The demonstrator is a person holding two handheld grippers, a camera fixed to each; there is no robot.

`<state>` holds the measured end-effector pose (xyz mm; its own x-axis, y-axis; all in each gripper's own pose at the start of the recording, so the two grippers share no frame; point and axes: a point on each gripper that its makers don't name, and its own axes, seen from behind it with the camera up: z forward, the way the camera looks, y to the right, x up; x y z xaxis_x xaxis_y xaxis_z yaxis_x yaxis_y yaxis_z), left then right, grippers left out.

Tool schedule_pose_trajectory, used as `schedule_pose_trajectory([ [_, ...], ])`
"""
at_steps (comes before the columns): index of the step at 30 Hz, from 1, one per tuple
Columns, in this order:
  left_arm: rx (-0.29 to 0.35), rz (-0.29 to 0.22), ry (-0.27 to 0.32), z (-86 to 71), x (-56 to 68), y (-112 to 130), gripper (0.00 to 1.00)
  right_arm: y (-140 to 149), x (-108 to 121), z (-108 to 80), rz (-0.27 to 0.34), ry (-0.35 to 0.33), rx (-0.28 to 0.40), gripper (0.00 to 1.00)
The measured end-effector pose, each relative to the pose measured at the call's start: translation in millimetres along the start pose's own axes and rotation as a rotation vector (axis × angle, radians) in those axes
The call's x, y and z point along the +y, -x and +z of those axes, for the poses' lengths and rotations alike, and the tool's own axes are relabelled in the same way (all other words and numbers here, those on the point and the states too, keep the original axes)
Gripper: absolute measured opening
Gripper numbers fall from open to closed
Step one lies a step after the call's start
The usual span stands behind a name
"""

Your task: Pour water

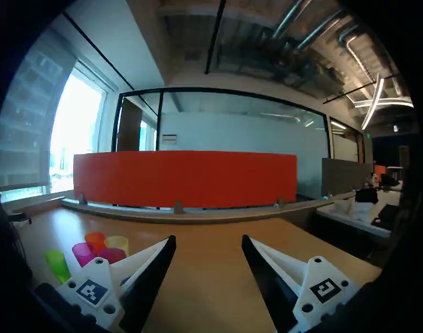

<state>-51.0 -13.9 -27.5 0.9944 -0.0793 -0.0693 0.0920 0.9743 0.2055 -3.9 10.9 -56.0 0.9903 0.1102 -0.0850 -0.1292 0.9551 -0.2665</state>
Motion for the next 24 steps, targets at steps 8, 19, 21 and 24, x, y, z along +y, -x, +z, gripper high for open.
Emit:
schedule_pose_trajectory([
  [8, -0.003, 0.003, 0.000, 0.7, 1.0, 0.6, 0.89, -1.3, -2.5, -0.6, -0.003, -0.005, 0.002, 0.92],
  [19, -0.004, 0.005, 0.001, -0.1, 1.2, 1.7, 0.91, -2.2, 4.4, -4.6, -0.028, -0.001, 0.021, 0.92],
  [21, -0.003, 0.004, 0.001, -0.1, 1.0, 1.6, 0.91, -2.8, 4.9, -5.1, -0.035, -0.007, 0.027, 0.93],
  [24, -0.004, 0.004, 0.000, -0.1, 0.6, 1.6, 0.91, -2.2, 6.9, -3.1, -0.038, -0.013, 0.039, 0.93],
])
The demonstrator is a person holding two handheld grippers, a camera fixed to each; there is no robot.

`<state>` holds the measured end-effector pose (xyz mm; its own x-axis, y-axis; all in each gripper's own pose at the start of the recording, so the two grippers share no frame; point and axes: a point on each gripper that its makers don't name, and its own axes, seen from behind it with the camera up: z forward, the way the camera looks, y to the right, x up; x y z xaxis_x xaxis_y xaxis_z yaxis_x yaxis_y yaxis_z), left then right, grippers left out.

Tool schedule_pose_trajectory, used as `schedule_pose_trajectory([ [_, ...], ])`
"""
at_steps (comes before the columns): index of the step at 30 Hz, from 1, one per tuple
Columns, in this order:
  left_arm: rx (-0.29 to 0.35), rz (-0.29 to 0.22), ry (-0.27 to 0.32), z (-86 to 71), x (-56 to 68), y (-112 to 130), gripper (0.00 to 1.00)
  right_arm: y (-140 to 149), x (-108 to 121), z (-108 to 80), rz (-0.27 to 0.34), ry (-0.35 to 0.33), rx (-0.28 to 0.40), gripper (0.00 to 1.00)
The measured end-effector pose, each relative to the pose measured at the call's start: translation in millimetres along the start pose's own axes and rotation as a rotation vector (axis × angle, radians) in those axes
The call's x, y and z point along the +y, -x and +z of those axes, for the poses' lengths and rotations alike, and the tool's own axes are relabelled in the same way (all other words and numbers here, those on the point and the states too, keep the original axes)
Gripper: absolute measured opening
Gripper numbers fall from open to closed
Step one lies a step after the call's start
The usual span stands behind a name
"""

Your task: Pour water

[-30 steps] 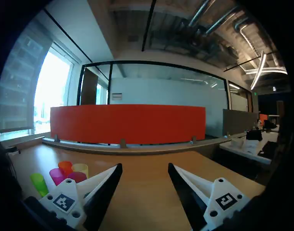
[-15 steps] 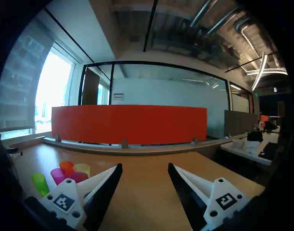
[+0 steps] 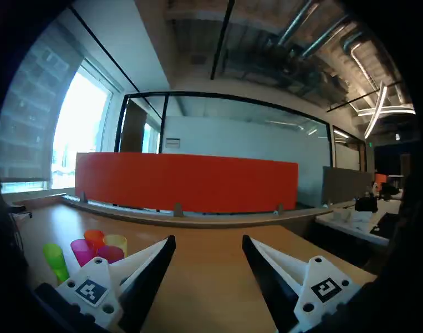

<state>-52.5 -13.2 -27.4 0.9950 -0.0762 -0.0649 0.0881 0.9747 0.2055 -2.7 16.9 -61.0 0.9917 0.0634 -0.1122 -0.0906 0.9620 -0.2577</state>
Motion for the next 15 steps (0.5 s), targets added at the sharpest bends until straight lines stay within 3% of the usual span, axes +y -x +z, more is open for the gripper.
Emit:
schedule_pose_trajectory([
  [15, 0.000, 0.001, -0.001, -1.4, -0.5, 0, 0.91, 13, 12, 9.2, 0.036, -0.011, 0.030, 0.95],
])
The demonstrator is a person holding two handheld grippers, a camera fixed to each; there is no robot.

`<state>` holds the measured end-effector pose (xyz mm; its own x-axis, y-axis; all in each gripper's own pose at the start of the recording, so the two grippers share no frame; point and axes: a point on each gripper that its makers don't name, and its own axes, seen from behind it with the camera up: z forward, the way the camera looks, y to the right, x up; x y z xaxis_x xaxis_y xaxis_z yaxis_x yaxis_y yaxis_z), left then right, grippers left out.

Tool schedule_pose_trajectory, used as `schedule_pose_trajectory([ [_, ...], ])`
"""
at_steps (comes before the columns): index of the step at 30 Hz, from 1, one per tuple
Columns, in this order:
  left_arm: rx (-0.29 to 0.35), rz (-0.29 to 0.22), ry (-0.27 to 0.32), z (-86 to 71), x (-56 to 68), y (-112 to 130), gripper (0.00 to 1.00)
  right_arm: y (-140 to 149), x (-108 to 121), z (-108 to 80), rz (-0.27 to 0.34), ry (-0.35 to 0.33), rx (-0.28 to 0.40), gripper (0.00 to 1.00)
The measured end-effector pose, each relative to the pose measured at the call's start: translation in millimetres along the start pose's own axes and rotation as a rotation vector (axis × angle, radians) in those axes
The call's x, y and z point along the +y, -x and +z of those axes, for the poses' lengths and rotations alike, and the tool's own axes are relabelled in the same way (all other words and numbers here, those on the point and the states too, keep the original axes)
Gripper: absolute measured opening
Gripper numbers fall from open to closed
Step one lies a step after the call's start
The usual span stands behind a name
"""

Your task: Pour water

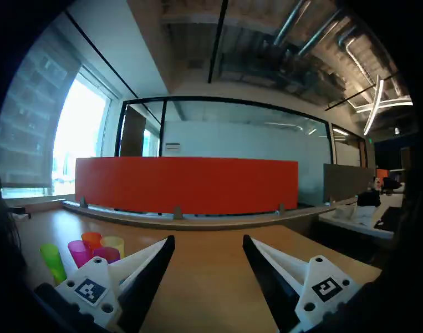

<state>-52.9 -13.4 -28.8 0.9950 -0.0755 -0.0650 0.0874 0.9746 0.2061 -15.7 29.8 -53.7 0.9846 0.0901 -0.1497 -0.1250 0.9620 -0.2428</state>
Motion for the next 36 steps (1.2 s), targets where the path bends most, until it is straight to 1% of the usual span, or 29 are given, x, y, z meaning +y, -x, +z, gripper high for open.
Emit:
schedule_pose_trajectory([
  [9, 0.000, 0.000, 0.000, -0.2, -0.3, 0, 0.91, 8, -7, 4.4, 0.027, -0.035, 0.013, 0.99],
  [15, 0.000, 0.000, 0.000, -0.8, -0.2, 0, 0.91, 14, -19, 8.4, 0.024, -0.058, 0.019, 0.99],
  [21, 0.000, 0.000, 0.000, -1.0, -0.4, 0, 0.91, 35, -28, 12.5, 0.028, -0.070, -0.011, 0.99],
  [27, 0.000, 0.000, 0.000, -0.3, -0.6, 1, 0.91, 48, -20, 17.6, 0.031, -0.043, -0.031, 0.99],
  [33, 0.000, 0.000, 0.001, 0.2, 0.4, 1, 0.91, 54, -12, 19.6, 0.053, -0.028, -0.039, 0.99],
  [36, 0.000, 0.000, 0.001, 0.4, 0.6, 1, 0.91, 56, -11, 19.5, 0.053, -0.026, -0.038, 0.99],
])
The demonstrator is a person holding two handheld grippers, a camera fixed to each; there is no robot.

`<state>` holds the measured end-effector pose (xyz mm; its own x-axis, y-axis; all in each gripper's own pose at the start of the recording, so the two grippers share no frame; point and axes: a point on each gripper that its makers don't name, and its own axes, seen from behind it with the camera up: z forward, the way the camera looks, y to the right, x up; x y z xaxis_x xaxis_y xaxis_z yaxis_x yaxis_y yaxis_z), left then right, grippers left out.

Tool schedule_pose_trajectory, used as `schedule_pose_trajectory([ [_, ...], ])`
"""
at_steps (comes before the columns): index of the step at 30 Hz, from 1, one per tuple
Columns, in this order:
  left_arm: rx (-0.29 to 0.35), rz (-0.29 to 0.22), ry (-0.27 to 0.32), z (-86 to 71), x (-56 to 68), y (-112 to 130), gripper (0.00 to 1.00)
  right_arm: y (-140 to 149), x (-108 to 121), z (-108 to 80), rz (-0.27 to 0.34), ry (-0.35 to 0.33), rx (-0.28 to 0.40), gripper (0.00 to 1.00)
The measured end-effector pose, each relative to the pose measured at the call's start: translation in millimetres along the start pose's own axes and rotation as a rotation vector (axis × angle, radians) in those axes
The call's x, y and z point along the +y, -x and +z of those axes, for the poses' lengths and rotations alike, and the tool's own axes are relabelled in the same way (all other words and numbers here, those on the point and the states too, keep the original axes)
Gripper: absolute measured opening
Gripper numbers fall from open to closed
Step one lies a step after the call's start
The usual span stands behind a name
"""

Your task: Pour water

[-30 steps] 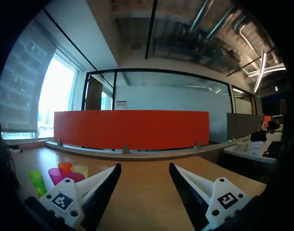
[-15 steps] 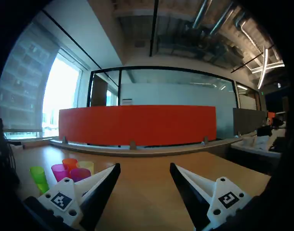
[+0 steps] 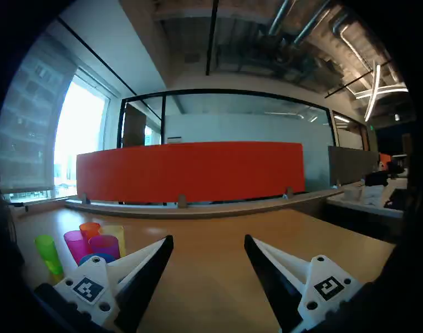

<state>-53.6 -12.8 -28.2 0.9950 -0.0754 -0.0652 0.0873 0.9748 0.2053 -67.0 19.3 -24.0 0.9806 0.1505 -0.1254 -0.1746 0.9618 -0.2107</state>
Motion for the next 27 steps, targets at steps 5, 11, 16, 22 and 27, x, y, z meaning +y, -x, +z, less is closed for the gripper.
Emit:
schedule_pose_trajectory([
  [5, 0.000, 0.000, 0.000, 0.0, 0.0, 0.3, 0.91, 2.5, 0.3, 1.6, -0.015, -0.001, -0.006, 0.99],
  [11, 0.000, 0.000, 0.000, 0.4, 0.4, 0.1, 0.91, 6.7, -1.3, 2.8, -0.031, -0.001, -0.021, 0.99],
  [16, 0.000, 0.000, 0.000, 0.8, 0.1, 0.2, 0.91, 7.4, -3.4, 2.8, -0.039, -0.001, -0.026, 0.99],
  [22, 0.000, 0.000, 0.001, 0.6, -0.5, 0.2, 0.91, 7.4, -3.5, 2.0, -0.039, 0.000, -0.027, 0.99],
  [27, 0.000, 0.000, 0.001, 0.9, -0.1, 0.3, 0.91, 7.3, -4.4, 1.0, -0.039, -0.001, -0.027, 0.99],
])
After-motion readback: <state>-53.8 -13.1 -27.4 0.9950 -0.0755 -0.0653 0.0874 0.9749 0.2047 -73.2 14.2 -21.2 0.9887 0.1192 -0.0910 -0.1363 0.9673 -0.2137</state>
